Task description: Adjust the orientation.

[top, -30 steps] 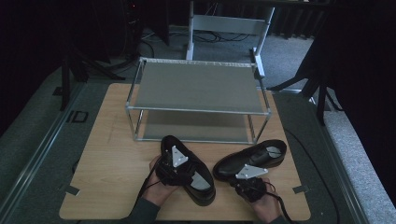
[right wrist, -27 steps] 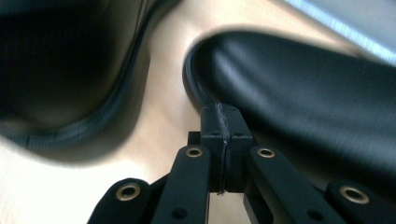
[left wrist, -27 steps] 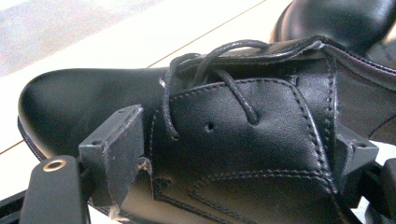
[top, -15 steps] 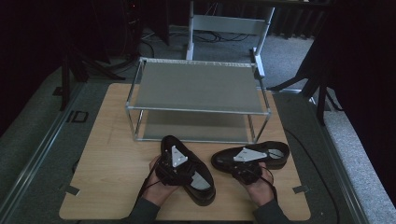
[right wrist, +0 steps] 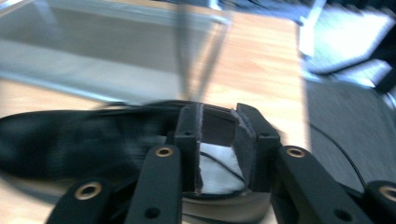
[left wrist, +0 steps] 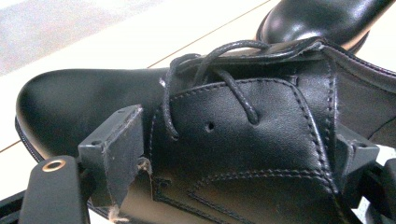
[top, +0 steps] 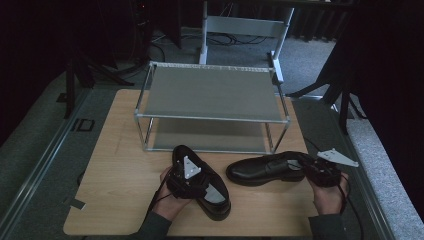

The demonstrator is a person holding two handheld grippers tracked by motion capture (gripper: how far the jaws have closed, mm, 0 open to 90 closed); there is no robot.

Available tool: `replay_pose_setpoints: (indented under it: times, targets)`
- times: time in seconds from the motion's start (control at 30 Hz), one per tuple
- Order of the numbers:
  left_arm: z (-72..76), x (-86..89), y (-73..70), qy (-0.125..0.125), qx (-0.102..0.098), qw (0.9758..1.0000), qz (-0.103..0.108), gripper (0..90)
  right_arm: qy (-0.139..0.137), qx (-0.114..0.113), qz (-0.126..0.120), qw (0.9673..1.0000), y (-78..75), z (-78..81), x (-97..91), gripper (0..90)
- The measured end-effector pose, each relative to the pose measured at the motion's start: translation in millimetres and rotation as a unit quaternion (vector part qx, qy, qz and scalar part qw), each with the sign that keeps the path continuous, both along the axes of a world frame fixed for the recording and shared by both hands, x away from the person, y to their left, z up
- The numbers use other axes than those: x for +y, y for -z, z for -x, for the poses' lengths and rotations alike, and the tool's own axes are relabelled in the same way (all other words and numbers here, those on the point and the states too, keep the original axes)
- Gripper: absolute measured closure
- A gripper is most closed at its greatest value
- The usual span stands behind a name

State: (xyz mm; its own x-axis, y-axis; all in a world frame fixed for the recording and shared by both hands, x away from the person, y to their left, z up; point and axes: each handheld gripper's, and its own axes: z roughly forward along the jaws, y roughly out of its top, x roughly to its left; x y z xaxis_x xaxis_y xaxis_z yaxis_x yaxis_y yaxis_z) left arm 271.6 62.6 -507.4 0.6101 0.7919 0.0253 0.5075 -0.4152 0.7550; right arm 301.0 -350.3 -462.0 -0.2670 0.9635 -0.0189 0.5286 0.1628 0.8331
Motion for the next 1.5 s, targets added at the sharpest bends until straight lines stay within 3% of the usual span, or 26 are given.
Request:
replay_pose_setpoints:
  times: [0.1, 0.2, 0.3, 0.47, 0.6, 0.63, 0.83, 0.87, 1.03, 1.17, 1.5]
  targets:
    - [0.3, -0.2, 0.1, 0.000, -0.001, 1.0000, 0.000, 19.4, 0.029, 0.018, 0.011, 0.9994, 4.9, -9.0, -12.2, 64.6]
    - [1.0, -0.5, -0.2, 0.000, 0.000, 1.0000, -0.003, 19.9, 0.032, 0.050, 0.018, 0.9981, 15.2, -20.9, -18.3, 61.8]
    - [1.3, -1.2, -1.7, 0.002, 0.005, 0.9999, -0.013, 21.0, 0.027, 0.065, -0.006, 0.9975, 22.3, -27.5, -21.5, 62.0]
    - [2.0, -0.9, -1.6, 0.003, 0.009, 0.9999, -0.009, 23.5, 0.035, 0.085, -0.016, 0.9957, 18.3, -25.6, -20.8, 64.0]
    - [3.4, -2.3, -2.2, 0.000, 0.010, 0.9999, -0.012, 25.3, 0.034, 0.088, -0.009, 0.9955, 16.5, -15.7, -16.9, 63.2]
    - [3.4, -2.4, -2.3, 0.001, 0.011, 0.9999, -0.012, 25.6, 0.028, 0.088, -0.013, 0.9956, 16.2, -6.7, -13.6, 62.4]
    - [4.2, -3.8, -3.0, -0.001, 0.015, 0.9998, -0.013, 26.2, 0.005, 0.094, -0.024, 0.9953, 14.3, 11.9, -1.3, 59.6]
    - [4.8, -4.7, -3.3, 0.000, 0.015, 0.9998, -0.013, 26.2, -0.009, 0.092, -0.023, 0.9954, 13.7, 21.1, 8.3, 58.6]
    - [8.8, -9.7, -4.3, 0.008, 0.016, 0.9998, -0.010, 26.4, -0.036, 0.097, -0.028, 0.9942, 10.5, 32.8, 28.0, 56.5]
    - [10.6, -11.1, -4.3, 0.001, 0.023, 0.9997, -0.010, 26.4, -0.040, 0.097, -0.018, 0.9943, 7.4, 41.4, 39.1, 55.9]
    - [12.7, -14.0, -5.2, -0.002, 0.025, 0.9996, -0.012, 26.3, -0.085, 0.118, -0.049, 0.9882, 7.4, 58.8, 47.8, 53.2]
